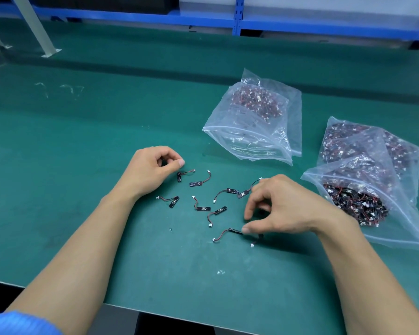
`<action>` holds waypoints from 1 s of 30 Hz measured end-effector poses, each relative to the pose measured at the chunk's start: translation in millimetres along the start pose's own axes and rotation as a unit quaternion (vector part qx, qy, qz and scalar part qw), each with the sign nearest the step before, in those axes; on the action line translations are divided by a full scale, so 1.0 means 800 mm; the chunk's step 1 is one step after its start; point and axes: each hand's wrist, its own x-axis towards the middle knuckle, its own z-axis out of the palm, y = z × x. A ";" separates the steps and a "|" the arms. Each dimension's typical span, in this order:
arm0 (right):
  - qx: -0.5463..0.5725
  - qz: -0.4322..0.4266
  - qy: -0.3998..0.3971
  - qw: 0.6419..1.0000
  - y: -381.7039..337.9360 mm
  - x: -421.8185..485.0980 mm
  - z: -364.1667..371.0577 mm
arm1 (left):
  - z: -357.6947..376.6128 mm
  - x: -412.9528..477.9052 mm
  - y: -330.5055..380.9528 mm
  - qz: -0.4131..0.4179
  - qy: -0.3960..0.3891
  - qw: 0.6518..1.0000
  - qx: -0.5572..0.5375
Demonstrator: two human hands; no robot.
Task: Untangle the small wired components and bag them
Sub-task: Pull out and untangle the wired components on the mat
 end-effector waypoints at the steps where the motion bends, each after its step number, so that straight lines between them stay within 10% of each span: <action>1: -0.004 -0.009 -0.002 1.000 -0.005 0.004 0.005 | 0.000 0.000 0.000 -0.001 0.000 1.000 -0.001; 13: -0.024 -0.052 0.018 0.998 0.003 0.010 0.016 | -0.001 -0.003 0.008 0.002 0.006 1.000 0.008; 22: 0.173 0.055 0.293 0.939 0.044 0.017 0.006 | -0.002 -0.002 0.007 -0.006 0.009 1.000 0.004; 30: 0.235 0.125 0.374 0.888 0.078 0.027 0.009 | -0.001 -0.002 0.007 -0.006 0.009 1.000 0.004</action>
